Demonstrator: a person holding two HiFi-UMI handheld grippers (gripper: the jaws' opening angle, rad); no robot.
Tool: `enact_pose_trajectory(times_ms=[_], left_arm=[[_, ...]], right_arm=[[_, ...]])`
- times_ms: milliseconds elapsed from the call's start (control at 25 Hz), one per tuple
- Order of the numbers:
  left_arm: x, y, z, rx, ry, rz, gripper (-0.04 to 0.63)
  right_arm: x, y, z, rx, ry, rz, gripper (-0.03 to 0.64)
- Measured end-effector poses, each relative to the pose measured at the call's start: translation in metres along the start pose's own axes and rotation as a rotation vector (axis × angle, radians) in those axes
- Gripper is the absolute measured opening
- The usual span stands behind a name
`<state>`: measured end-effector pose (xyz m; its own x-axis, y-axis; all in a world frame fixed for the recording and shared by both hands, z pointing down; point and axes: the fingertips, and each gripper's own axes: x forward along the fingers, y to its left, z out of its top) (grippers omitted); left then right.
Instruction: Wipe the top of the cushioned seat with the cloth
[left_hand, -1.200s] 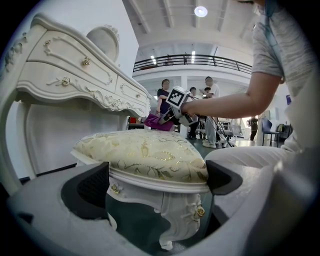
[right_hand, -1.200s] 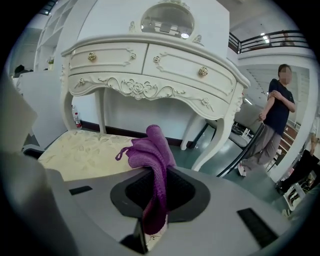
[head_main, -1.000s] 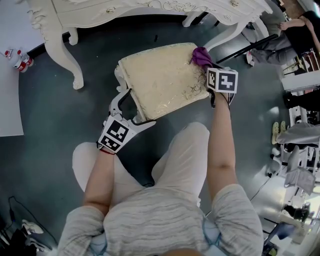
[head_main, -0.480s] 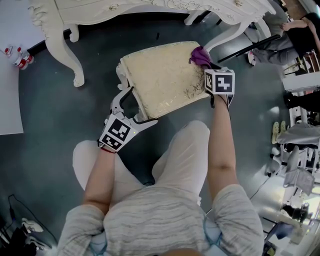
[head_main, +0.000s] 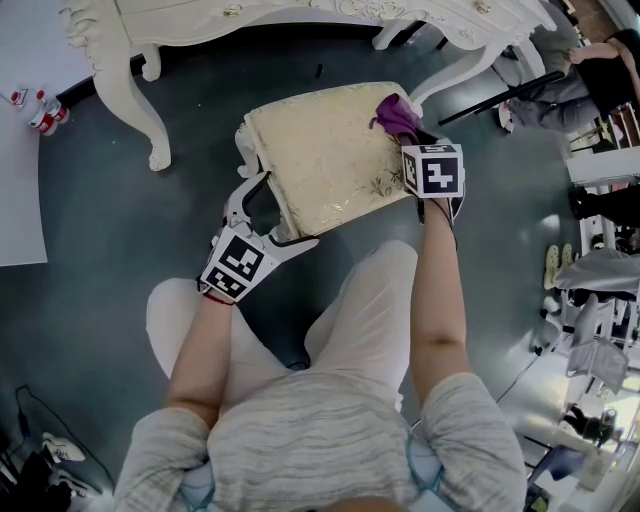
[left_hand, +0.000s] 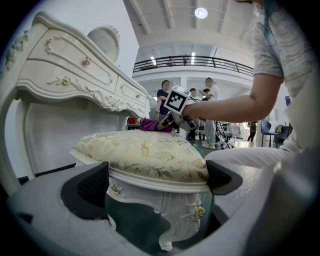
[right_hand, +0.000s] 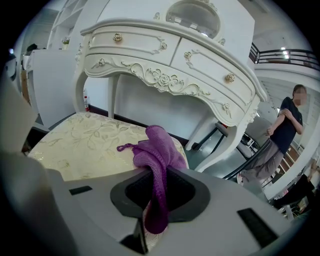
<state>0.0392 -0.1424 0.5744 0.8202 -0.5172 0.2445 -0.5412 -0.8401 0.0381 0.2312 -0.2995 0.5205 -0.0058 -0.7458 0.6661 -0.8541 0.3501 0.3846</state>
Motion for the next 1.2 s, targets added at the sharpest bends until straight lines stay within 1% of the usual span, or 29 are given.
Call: enact_pose_trajectory(times_ms=[200, 720, 1200], left_arm=[[0.000, 0.001, 0.000, 0.000, -0.002, -0.001, 0.594], [0.000, 0.000, 0.001, 0.000, 0.001, 0.000, 0.594], [0.000, 0.000, 0.000, -0.002, -0.005, 0.002, 0.594]], right_arm=[[-0.001, 0.008, 0.002, -0.009, -0.004, -0.002, 0.054], [-0.017, 0.045, 0.011, -0.005, -0.025, 0.052, 0.054], [-0.030, 0.081, 0.018, -0.046, -0.045, 0.079, 0.054]])
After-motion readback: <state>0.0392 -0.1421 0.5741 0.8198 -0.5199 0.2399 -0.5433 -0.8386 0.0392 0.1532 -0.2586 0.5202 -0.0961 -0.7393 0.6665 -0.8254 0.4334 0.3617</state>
